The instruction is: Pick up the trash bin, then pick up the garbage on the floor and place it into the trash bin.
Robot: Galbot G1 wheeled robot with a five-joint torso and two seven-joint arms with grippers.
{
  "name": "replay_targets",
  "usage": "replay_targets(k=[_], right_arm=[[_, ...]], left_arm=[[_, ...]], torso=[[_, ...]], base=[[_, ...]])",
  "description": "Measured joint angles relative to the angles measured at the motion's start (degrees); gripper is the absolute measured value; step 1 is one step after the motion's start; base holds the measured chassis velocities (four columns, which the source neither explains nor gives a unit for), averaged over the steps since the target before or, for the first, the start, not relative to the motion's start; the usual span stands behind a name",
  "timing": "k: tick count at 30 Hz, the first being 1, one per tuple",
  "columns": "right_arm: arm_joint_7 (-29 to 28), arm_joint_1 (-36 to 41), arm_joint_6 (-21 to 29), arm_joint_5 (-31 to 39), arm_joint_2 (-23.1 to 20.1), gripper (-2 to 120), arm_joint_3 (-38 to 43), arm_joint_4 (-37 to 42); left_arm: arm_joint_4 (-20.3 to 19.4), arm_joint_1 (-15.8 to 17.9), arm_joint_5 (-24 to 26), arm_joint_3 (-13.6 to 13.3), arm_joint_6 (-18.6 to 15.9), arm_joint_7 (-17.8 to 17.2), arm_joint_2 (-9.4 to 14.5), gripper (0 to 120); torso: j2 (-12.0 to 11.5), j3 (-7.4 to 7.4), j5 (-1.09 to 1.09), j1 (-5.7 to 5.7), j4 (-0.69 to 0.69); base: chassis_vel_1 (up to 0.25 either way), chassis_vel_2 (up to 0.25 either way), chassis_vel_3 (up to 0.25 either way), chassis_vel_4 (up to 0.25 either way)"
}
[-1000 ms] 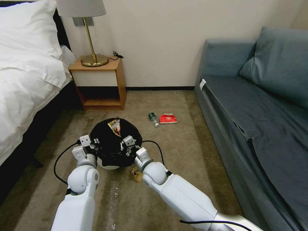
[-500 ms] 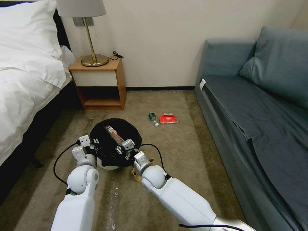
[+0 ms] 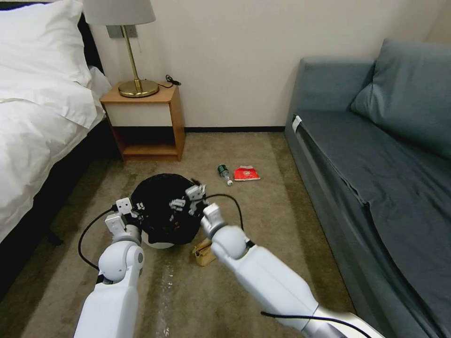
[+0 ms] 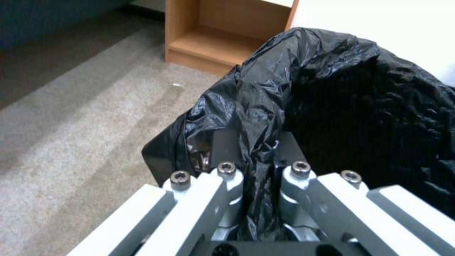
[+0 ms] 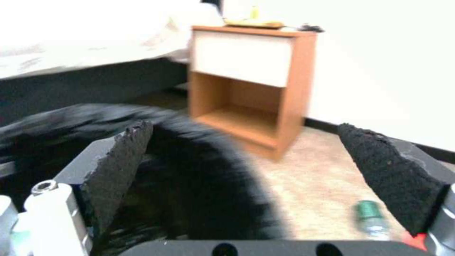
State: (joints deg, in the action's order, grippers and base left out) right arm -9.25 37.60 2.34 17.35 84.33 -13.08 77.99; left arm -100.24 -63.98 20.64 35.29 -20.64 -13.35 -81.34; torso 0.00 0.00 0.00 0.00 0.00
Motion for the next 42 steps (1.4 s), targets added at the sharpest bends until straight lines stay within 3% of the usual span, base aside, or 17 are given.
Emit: replay_targets(k=[6, 13, 17, 18, 19, 21, 24, 26, 32, 39, 42], right_arm=[[-4.4, 0.5, 4.8, 1.9, 0.1, 100, 6.4, -0.6], [-8.2, 2.6, 10.7, 9.8, -0.4, 100, 11.2, -1.3], [-13.6, 3.4, 16.3, 18.7, 0.0, 100, 11.7, -1.7], [-17.2, 3.4, 19.6, 25.2, 0.7, 100, 11.5, -1.7], [-17.2, 3.4, 19.6, 25.2, 0.7, 100, 11.5, -1.7], [-22.8, 3.2, 23.6, 34.2, 2.1, 100, 11.2, -2.2], [-23.6, 3.1, 24.1, 35.0, 2.3, 100, 11.1, -2.4], [-30.0, 3.3, 26.7, 38.8, 3.8, 100, 10.4, -3.9], [-37.3, 5.3, 29.1, 40.4, 7.8, 100, 11.3, -6.0], [-38.7, 7.1, 30.7, 39.1, 8.0, 100, 14.4, -9.4], [-36.6, 8.0, 30.6, 37.0, 8.0, 100, 16.5, -11.1]], left_arm=[[0.4, 0.1, 0.7, 1.3, 0.0, 0.2, 0.5, 4], [0.8, 0.0, 1.0, 3.0, 0.3, 0.3, 0.1, 4], [0.3, -0.1, 1.3, 3.1, 0.3, 0.3, 0.1, 4], [0.0, -0.1, 1.3, 3.1, 0.3, 0.2, 0.0, 4], [0.0, -0.1, 1.3, 3.1, 0.3, 0.2, 0.0, 4], [-0.4, 0.0, 1.3, 3.0, 0.2, 0.0, -0.1, 4], [-0.5, 0.0, 1.3, 3.0, 0.2, 0.0, -0.1, 4], [-0.4, 0.0, 1.1, 2.7, 0.1, 0.0, -0.2, 4], [0.0, 0.0, 0.4, 1.8, 0.1, -0.1, -0.8, 4], [0.2, 0.6, -0.3, 0.9, 0.1, -0.4, -1.3, 4], [0.5, 1.0, -0.6, 0.4, 0.1, -0.6, -1.5, 4]], torso=[[0.0, 0.00, 0.01, 0.00, -0.01], [0.0, 0.00, 0.01, 0.00, -0.01], [0.0, 0.00, 0.00, 0.00, -0.01], [0.0, 0.00, 0.00, 0.00, -0.01], [0.0, 0.00, 0.00, 0.00, -0.01], [0.0, 0.00, 0.00, 0.00, 0.01], [0.0, 0.00, 0.00, 0.00, 0.01], [0.0, 0.00, -0.01, 0.00, 0.00], [0.0, 0.00, 0.00, 0.00, 0.02], [0.0, 0.00, 0.00, 0.00, -0.01], [0.0, 0.00, -0.01, 0.00, -0.01]], base=[[0.000, 0.000, 0.000, 0.000], [0.000, 0.000, 0.000, 0.000], [0.000, 0.000, 0.000, 0.000], [0.000, 0.000, 0.000, 0.000], [0.000, 0.000, 0.000, 0.000], [0.000, 0.000, 0.000, 0.000], [0.000, 0.000, 0.000, 0.000], [0.000, 0.000, 0.000, 0.000], [0.000, 0.000, 0.000, 0.000], [0.000, 0.000, 0.000, 0.000], [0.000, 0.000, 0.000, 0.000]])
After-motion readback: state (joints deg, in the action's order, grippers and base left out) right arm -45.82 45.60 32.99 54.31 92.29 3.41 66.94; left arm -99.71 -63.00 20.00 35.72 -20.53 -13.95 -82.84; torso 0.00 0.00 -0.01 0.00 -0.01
